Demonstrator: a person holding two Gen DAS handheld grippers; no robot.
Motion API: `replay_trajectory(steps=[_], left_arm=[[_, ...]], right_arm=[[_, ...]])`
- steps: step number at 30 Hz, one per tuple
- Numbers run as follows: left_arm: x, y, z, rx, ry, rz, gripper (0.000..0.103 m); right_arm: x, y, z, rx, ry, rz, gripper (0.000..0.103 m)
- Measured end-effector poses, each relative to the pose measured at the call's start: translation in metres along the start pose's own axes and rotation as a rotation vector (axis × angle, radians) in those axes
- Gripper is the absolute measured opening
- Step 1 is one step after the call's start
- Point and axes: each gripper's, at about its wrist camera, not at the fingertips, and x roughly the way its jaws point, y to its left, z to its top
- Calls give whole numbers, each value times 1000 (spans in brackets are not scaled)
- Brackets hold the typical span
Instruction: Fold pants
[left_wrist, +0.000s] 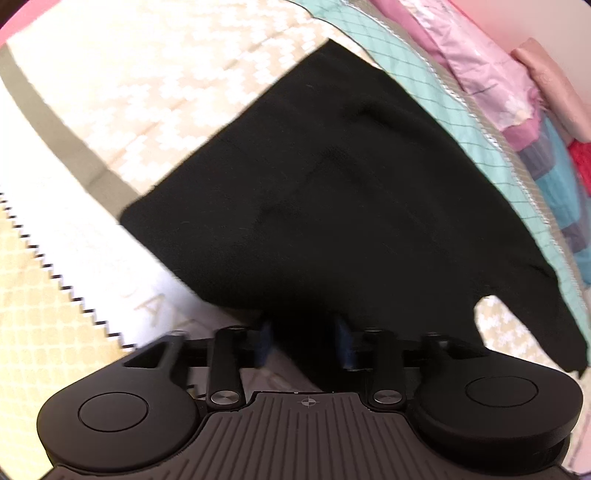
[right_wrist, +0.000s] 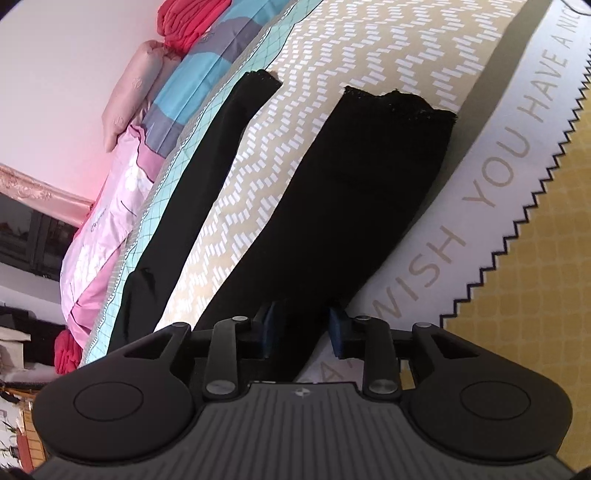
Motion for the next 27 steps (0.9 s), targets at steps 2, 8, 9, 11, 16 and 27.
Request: replay_trajectory(steps=[2,8,9,11,16,27], left_arm=[[3,0,6,-20,4,-18,103],[8,-4,9,-30,-4,23,76],[4,-5,9,-15,-11,28,75],[-7,-10,12,4,-36,8,75],[-31,-23,42,-16,-91,-77,74],[35,-84,161,23,37,-50,76]], right_arm=[[1,0,-2,11,-10,6,35],[8,17,2,-147,16,-87,13],[8,21,4,-162,27,-102,12],[8,29,10,-180,46,-112,10],[4,67,38,-243,27,-41,10],[120,173,146,-393,117,-104,11]])
